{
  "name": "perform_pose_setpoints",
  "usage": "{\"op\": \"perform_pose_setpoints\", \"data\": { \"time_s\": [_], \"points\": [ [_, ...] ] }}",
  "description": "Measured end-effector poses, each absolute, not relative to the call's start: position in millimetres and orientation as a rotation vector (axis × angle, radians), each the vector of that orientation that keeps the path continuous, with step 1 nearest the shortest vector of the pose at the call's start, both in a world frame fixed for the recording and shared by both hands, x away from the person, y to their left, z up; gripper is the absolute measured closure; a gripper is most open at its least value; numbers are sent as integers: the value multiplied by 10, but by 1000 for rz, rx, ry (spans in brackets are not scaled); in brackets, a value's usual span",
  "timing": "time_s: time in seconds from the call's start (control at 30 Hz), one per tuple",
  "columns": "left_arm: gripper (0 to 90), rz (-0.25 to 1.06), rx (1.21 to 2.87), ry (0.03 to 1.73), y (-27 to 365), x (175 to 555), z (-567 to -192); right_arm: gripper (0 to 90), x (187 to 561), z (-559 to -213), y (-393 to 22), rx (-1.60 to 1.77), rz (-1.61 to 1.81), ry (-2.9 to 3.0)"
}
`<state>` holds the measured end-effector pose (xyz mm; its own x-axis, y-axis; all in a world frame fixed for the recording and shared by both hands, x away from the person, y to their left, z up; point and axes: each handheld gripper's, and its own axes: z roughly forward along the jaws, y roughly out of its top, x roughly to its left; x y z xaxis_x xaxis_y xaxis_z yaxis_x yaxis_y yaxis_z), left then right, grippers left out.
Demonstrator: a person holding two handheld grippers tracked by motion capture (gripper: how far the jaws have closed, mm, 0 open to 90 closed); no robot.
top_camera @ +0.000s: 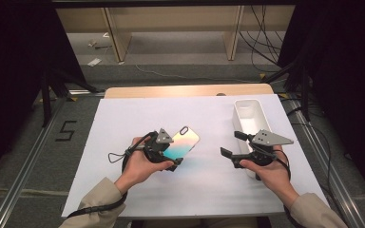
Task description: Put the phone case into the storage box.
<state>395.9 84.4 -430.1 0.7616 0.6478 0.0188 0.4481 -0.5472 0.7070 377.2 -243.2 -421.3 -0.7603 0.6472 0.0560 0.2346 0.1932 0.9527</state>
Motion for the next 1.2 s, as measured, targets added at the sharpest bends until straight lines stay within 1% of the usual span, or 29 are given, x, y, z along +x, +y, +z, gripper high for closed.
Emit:
{"op": "perform_pose_setpoints", "data": {
  "time_s": [1.2],
  "points": [
    [170,339,2268,697,527,3813,-4332,169,3912,-4247,-2231,844,1587,2147]
  ]
}}
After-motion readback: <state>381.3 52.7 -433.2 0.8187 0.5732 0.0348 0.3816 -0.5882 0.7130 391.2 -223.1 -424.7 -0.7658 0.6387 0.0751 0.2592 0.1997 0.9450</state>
